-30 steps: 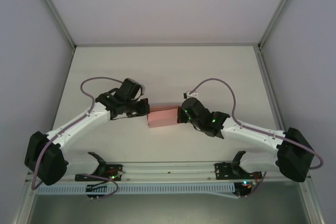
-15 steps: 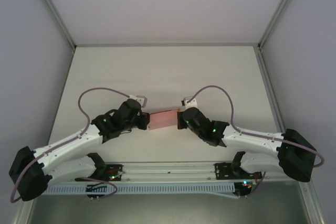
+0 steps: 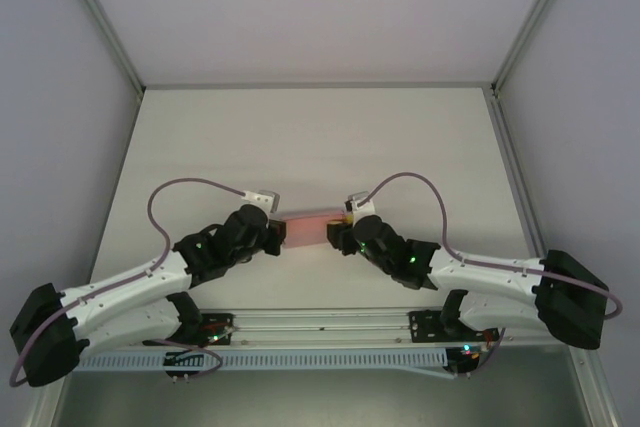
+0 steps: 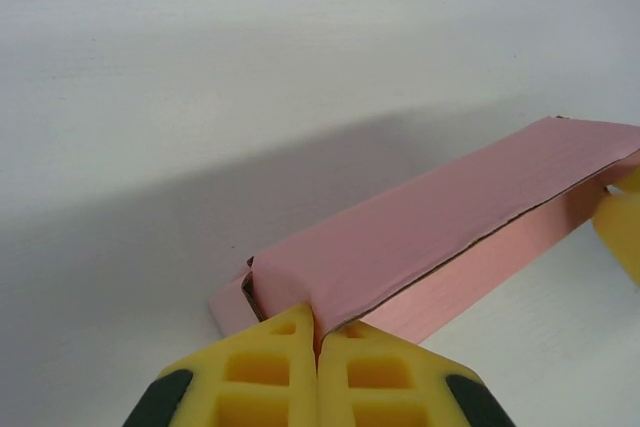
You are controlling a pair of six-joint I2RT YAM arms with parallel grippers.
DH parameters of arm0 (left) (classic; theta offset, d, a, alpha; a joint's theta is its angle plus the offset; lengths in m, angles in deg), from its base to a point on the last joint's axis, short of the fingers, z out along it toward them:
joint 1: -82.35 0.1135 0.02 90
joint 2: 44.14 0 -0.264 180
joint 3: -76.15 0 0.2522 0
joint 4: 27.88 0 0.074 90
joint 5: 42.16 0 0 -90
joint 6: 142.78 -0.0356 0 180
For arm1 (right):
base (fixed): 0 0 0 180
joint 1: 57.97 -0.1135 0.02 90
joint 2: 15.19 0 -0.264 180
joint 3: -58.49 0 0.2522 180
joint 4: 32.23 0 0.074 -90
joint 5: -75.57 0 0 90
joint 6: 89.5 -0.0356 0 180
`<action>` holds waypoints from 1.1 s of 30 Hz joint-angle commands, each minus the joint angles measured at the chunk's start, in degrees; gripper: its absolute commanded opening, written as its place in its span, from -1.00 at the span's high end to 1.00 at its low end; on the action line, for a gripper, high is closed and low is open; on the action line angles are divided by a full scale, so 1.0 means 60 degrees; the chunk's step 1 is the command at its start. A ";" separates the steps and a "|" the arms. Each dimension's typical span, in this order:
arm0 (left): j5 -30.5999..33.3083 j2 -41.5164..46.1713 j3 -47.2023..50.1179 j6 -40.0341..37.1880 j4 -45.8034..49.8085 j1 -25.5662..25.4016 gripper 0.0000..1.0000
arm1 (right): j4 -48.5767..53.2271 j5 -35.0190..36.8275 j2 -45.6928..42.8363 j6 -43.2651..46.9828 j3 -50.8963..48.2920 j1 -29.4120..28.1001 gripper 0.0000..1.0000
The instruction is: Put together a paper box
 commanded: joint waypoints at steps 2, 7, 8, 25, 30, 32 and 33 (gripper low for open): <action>-0.0532 -0.0323 0.0268 0.0092 0.1037 -0.0220 1.00 | 0.0836 -0.0494 -0.0282 -0.0680 0.0412 -0.0115 -0.90; -0.0377 -0.0156 0.0266 0.0151 0.1036 -0.0233 1.00 | 0.1852 0.0373 -0.0169 -0.1579 0.0995 -0.0050 -1.00; -0.0361 -0.0138 0.0264 0.0109 0.1057 -0.0226 1.00 | 0.2184 0.0584 -0.0158 -0.1824 0.1162 0.0004 -0.99; 0.1171 -0.0832 -0.1124 -0.0045 0.1790 -0.0732 1.00 | 0.1319 -0.0523 -0.0706 -0.2759 0.0909 0.0468 -1.00; 0.1818 -0.1274 -0.1616 -0.0289 0.1950 -0.1369 1.00 | 0.2680 0.0155 -0.1021 -0.3985 0.0772 0.0724 -1.00; 0.2072 -0.1436 -0.1758 -0.0297 0.2067 -0.1525 1.00 | 0.2887 0.0193 -0.1295 -0.4416 0.0526 0.0854 -1.00; 0.2166 -0.1495 -0.1808 -0.0260 0.2113 -0.1580 1.00 | 0.2925 0.0195 -0.1432 -0.4591 0.0356 0.0918 -1.00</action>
